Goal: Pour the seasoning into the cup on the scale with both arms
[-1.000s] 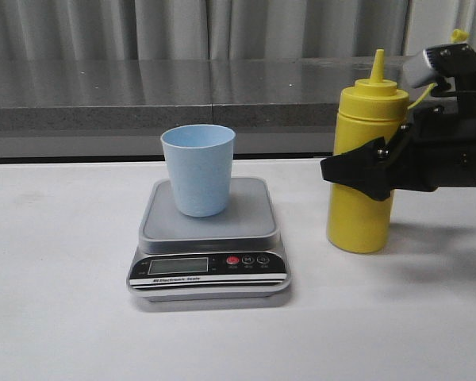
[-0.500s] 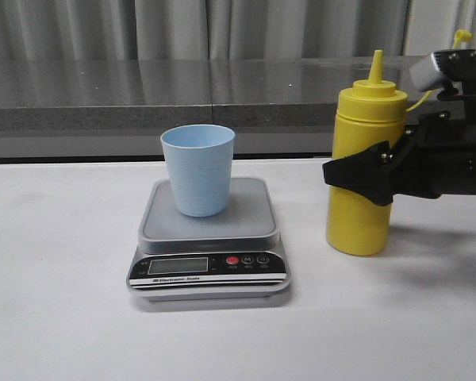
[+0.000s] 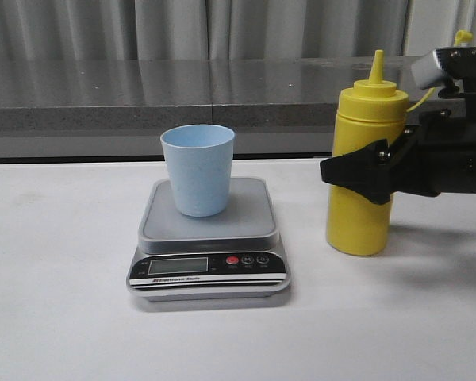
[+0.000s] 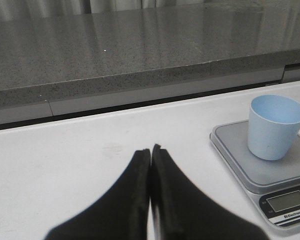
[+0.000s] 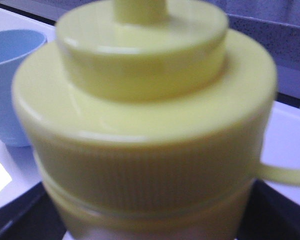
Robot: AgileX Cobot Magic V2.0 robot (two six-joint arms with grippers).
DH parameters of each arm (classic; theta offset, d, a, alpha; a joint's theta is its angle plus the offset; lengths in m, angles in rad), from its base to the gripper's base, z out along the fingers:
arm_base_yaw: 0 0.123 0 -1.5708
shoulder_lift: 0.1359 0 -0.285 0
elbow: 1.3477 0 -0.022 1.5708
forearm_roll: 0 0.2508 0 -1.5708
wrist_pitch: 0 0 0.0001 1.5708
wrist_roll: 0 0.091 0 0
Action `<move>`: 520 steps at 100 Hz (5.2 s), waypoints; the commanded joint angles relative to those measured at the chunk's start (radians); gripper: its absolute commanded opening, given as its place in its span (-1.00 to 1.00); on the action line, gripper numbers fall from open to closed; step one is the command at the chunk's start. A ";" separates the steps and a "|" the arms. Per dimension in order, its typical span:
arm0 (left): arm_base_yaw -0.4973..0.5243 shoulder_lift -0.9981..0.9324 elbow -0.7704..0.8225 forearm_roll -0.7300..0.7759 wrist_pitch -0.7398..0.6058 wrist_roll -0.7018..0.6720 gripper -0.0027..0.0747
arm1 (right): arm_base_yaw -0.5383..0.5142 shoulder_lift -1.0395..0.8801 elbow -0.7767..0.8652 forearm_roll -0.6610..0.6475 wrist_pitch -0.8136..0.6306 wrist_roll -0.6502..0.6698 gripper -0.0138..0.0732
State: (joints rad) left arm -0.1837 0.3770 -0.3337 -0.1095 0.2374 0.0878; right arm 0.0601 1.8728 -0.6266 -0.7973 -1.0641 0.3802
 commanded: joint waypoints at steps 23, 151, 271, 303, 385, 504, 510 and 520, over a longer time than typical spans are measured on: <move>0.004 0.005 -0.029 -0.004 -0.083 0.001 -0.98 | -0.039 -0.060 0.037 0.021 -0.089 -0.009 0.73; 0.017 0.005 -0.029 -0.004 -0.083 0.001 -0.98 | -0.118 -0.397 0.349 0.089 0.015 0.016 0.73; 0.017 0.005 -0.029 -0.004 -0.083 0.001 -0.98 | 0.015 -1.414 0.354 0.659 0.984 -0.251 0.73; 0.017 0.005 -0.029 -0.004 -0.083 0.001 -0.98 | 0.109 -1.533 0.354 0.705 1.135 -0.331 0.73; 0.017 0.005 -0.029 -0.004 -0.083 0.001 -0.98 | 0.154 -1.642 0.355 0.693 1.230 -0.335 -0.84; 0.017 0.005 -0.029 -0.004 -0.083 0.001 -0.98 | -0.012 -1.900 0.574 0.673 1.209 -0.333 -0.84; 0.017 0.007 -0.029 -0.004 -0.083 0.001 -0.98 | -0.018 -1.900 0.593 0.678 1.188 -0.330 -0.84; 0.017 0.007 -0.029 -0.004 -0.083 0.001 -0.98 | -0.018 -1.900 0.630 0.679 1.135 -0.330 -0.84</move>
State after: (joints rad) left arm -0.1685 0.3770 -0.3337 -0.1095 0.2358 0.0878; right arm 0.0475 -0.0087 0.0024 -0.1228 0.2013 0.0518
